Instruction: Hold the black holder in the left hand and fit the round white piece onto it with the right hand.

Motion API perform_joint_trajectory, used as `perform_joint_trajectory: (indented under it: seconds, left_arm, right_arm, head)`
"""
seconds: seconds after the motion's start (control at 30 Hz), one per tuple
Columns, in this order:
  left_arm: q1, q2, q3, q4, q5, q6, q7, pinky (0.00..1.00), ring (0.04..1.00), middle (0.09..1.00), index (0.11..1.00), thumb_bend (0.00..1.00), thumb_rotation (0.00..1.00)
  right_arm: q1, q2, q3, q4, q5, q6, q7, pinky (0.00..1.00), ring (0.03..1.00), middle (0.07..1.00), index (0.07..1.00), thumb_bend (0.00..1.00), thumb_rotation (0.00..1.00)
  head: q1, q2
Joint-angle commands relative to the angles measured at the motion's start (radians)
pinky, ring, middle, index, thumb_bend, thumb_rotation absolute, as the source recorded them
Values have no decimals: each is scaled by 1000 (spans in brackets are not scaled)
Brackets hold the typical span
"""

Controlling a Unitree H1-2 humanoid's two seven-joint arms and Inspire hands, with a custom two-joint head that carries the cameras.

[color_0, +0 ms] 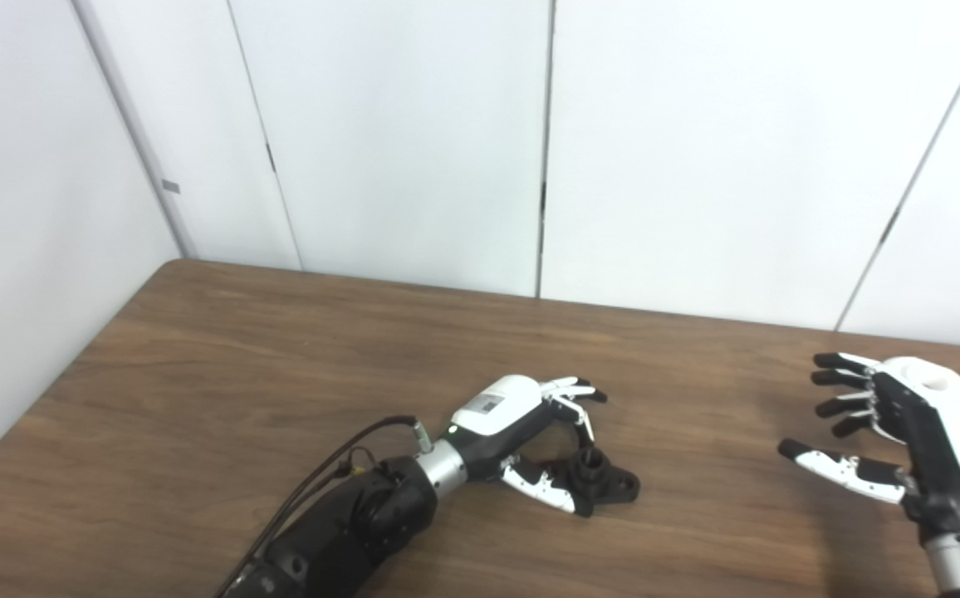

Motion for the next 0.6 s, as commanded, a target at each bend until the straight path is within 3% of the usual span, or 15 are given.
perform_joint_trajectory:
  seconds: [0.0, 0.27, 0.43, 0.57]
  left_arm:
    - [14, -11, -52, 29, 64, 8, -70, 884, 954, 900, 482, 522, 70]
    - [11, 1, -63, 61, 102, 7, -39, 872, 943, 897, 482, 522, 72]
    - [9, 9, -64, 82, 126, 31, -29, 853, 932, 885, 484, 522, 71]
    - [8, 18, -62, 102, 130, 29, -28, 832, 926, 880, 485, 522, 73]
  right_arm:
    - [-38, -6, -3, -39, -4, -34, -15, 461, 577, 698, 732, 550, 14]
    - [-37, -22, -4, -64, -15, -21, -6, 465, 585, 696, 732, 559, 63]
    - [-50, -47, -10, -56, -8, -60, -6, 454, 573, 680, 732, 550, 71]
    - [-65, -66, -18, -70, -4, -34, 2, 467, 585, 689, 736, 547, 113]
  head:
    - [-5, 0]
    - [-70, 2]
    - [-109, 1]
    - [-152, -1]
